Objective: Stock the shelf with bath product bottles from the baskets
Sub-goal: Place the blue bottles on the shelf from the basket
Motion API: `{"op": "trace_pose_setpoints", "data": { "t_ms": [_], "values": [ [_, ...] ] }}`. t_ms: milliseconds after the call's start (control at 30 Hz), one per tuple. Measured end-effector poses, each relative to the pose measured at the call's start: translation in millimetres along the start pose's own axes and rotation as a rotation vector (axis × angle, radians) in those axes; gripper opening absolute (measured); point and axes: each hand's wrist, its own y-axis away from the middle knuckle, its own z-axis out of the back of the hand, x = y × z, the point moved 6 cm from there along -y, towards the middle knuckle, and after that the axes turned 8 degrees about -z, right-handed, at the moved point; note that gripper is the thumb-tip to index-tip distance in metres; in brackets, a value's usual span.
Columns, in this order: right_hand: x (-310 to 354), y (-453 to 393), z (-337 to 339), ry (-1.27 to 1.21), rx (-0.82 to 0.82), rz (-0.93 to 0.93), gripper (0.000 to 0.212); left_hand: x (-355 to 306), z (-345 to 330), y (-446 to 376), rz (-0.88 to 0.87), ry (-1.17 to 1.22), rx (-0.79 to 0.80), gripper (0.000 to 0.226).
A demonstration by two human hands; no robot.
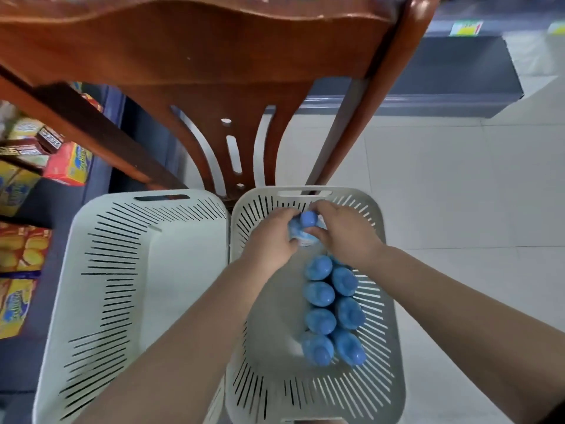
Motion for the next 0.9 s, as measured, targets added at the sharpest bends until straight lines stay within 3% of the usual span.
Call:
{"op": "trace_pose_setpoints", "data": {
  "t_ms": [233,433,700,900],
  "values": [
    [87,35,108,-0.198,-0.022,0.112,0.031,-75,117,57,-0.065,0.063,-0.096,0.042],
    [183,68,193,-0.282,-0.039,0.290,0.025,-139,216,128,-0.124,-0.017,-0.212,0.044],
    [323,127,279,-0.395,-0.046,0.652,0.017,-203,328,255,-0.151,-0.088,-0.476,0.044],
    [433,175,305,-0.458,0.051,0.852,0.012,-230,392,365,-0.099,-0.188,-0.697,0.046]
  ]
}}
